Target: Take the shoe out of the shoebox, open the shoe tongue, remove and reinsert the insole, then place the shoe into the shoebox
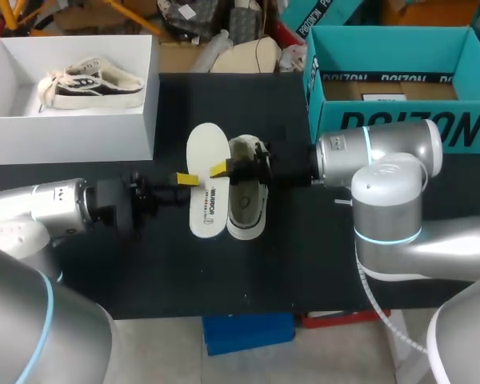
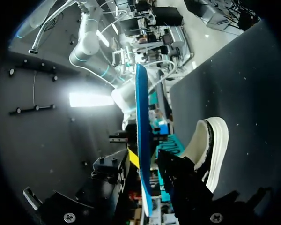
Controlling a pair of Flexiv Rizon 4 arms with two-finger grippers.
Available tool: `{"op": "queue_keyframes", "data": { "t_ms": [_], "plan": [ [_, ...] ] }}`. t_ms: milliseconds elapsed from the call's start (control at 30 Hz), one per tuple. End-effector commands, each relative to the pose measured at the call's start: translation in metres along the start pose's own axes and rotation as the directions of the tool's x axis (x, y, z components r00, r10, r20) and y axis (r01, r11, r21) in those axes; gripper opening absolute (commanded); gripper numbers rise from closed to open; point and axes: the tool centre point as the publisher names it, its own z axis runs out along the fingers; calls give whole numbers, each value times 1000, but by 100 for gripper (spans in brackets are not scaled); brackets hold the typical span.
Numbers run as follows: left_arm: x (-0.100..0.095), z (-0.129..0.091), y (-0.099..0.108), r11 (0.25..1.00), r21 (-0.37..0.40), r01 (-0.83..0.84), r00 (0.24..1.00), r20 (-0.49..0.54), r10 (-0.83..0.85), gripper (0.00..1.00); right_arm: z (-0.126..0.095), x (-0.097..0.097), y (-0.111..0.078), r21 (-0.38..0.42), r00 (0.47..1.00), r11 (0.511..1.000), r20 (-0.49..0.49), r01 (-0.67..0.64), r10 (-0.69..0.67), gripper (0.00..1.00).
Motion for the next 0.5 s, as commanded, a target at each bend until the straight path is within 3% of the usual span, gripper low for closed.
{"op": "queue_keyframes", "data": {
  "t_ms": [33,233,500],
  "plan": [
    [0,1,-6,1000,-4,-10,1000,9,10,35,1,0,0,-3,1000,1000,1,0,0,0],
    [-5,7,-9,999,9,-31,999,9,31,23,1,0,0,-3,1000,1000,1,0,0,0],
    [-5,14,-12,998,23,-57,998,-26,58,21,1,0,0,-3,1000,1000,1,0,0,0]
  ]
}}
